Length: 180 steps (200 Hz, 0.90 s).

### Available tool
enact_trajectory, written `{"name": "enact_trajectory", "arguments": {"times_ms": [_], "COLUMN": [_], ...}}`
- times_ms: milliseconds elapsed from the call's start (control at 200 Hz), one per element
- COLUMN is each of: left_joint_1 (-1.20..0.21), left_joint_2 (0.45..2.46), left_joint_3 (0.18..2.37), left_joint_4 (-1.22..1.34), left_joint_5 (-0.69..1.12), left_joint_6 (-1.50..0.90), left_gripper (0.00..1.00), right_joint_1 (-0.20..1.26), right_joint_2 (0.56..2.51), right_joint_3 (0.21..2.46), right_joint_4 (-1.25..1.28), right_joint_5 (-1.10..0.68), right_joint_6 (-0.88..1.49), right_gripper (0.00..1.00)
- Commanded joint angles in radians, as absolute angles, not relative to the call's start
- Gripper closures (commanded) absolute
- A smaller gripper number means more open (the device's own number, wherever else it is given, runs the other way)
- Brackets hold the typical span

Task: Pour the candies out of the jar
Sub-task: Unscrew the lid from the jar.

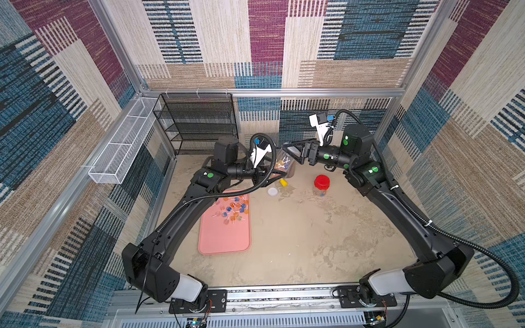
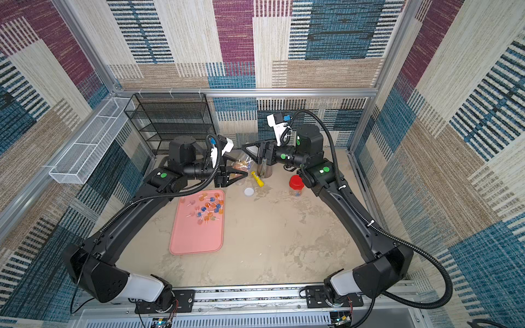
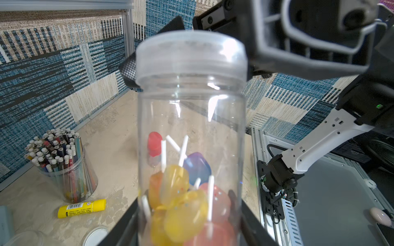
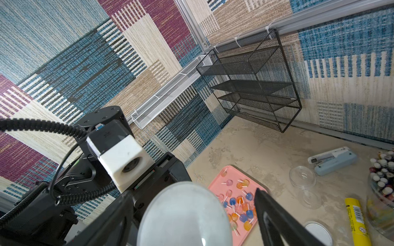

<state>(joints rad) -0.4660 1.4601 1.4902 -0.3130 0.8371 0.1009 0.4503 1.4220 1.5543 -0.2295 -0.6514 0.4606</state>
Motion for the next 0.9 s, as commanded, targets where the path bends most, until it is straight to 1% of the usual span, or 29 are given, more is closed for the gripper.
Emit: {"name": "enact_trajectory", "arguments": {"times_ms": [0,250,501,897], "left_joint_1": [-0.466,-0.466,-0.466,-0.466], "left_joint_2": [1.46,1.463,1.484,1.491], "left_joint_3": [1.493,1.496,1.522,1.531], "left_joint_4": [-0.298,-0.3,-0.325,-0.333], "left_joint_5": [0.839,0.843,0.854,0.856], "left_joint_6": [0.12,0.112,0.097,0.094], "left_gripper": [1.0,1.0,1.0,1.0], "right_joint_1": [0.454,0.46,0.479,0.488], "right_joint_2": [1.419,1.413,1.41,1.412], "right_joint_3": [1.555,1.562,1.576,1.58], "right_joint_4": [-0.199,-0.22,-0.273,-0.292], "right_joint_5": [-0.632,-0.605,-0.522,-0.487], "right_joint_6": [0.459,0.439,0.379,0.356], "right_gripper": [0.11,0.16,0.17,0.29]}}
